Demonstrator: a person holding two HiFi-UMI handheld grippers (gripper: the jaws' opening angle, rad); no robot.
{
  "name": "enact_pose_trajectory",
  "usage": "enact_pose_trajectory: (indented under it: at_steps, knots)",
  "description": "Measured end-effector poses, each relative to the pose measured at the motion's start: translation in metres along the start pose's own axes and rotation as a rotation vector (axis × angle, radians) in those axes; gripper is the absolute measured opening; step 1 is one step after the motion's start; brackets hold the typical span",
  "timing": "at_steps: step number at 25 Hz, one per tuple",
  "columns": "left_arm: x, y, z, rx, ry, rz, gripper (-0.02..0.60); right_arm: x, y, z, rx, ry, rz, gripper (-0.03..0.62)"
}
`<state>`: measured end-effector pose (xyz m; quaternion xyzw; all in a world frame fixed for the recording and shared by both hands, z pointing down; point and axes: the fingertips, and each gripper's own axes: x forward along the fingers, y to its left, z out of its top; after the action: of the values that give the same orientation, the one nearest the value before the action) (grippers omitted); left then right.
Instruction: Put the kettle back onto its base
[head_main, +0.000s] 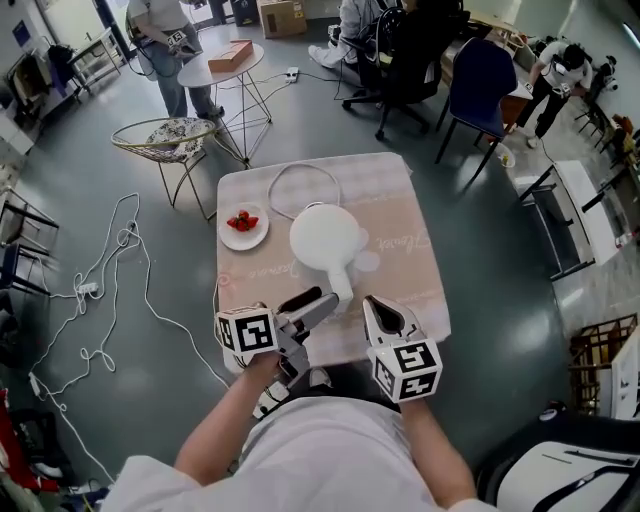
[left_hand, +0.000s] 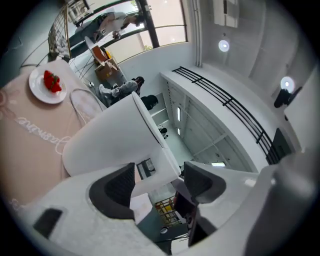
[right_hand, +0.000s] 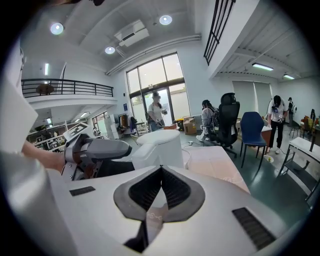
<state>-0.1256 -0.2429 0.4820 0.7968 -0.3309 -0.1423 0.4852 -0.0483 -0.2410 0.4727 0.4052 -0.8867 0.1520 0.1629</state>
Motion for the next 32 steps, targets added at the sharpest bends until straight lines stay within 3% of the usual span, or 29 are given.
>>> enact_pose_trajectory:
  at_steps: [8,17,24,32]
  knots:
    - [-0.017,-0.009,-0.006,0.207,-0.048,0.174,0.213,-0.01,0.018,0.011,-0.032,-0.018,0.095,0.005]
    - [-0.013,-0.042,-0.036,0.353,-0.051,0.283,0.184,-0.043,0.029,0.013,-0.047,-0.048,0.184,0.005]
    - [-0.01,-0.059,-0.058,0.495,-0.058,0.378,0.113,-0.064,0.032,0.006,-0.061,-0.058,0.243,0.005]
    - [-0.014,-0.078,-0.078,0.581,-0.088,0.438,0.048,-0.082,0.046,0.001,-0.089,-0.072,0.32,0.005]
